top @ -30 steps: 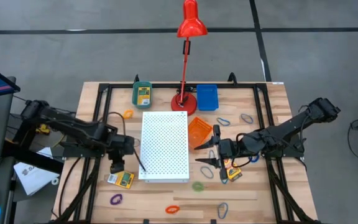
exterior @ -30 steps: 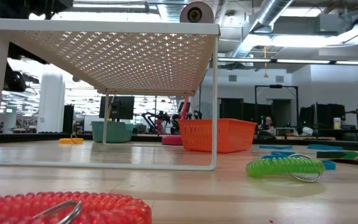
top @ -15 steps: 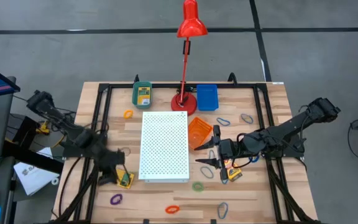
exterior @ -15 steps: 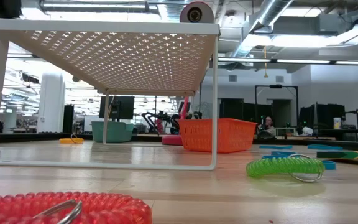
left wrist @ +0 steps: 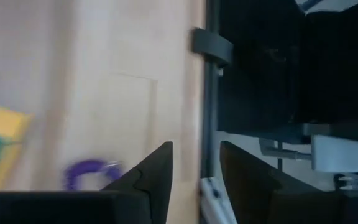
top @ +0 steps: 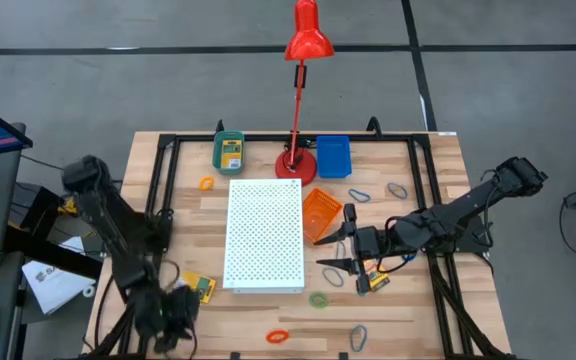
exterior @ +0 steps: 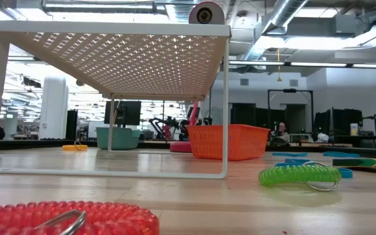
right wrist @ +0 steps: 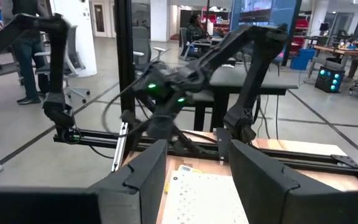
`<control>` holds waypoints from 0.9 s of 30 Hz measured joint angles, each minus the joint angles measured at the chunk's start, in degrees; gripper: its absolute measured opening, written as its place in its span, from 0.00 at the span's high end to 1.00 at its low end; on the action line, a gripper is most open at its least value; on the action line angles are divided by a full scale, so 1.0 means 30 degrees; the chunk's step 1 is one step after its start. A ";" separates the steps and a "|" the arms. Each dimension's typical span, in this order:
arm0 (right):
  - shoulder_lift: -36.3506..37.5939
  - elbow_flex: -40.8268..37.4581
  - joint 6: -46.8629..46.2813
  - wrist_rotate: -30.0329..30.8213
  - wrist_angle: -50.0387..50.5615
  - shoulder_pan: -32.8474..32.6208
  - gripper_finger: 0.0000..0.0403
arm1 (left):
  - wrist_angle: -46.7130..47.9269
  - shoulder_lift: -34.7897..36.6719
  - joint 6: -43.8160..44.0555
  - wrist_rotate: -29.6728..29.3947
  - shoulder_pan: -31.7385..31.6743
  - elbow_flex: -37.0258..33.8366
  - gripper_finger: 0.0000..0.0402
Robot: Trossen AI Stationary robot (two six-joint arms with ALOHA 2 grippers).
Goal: Pick & Place Office Desk Supplies
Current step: Put the yellow crayon box into the green bin
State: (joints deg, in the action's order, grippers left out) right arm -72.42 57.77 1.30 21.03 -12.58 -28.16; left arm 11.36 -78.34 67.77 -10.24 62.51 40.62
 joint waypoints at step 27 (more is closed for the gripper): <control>0.0182 -0.0003 0.2727 0.0424 -0.0512 -0.1613 0.58 | 1.9899 -1.0449 0.1611 0.0648 -0.0517 1.4871 0.68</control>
State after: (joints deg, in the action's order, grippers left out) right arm -71.88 57.76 9.48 22.31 -14.12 -33.00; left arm 71.05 -109.69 72.61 -8.30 60.96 85.23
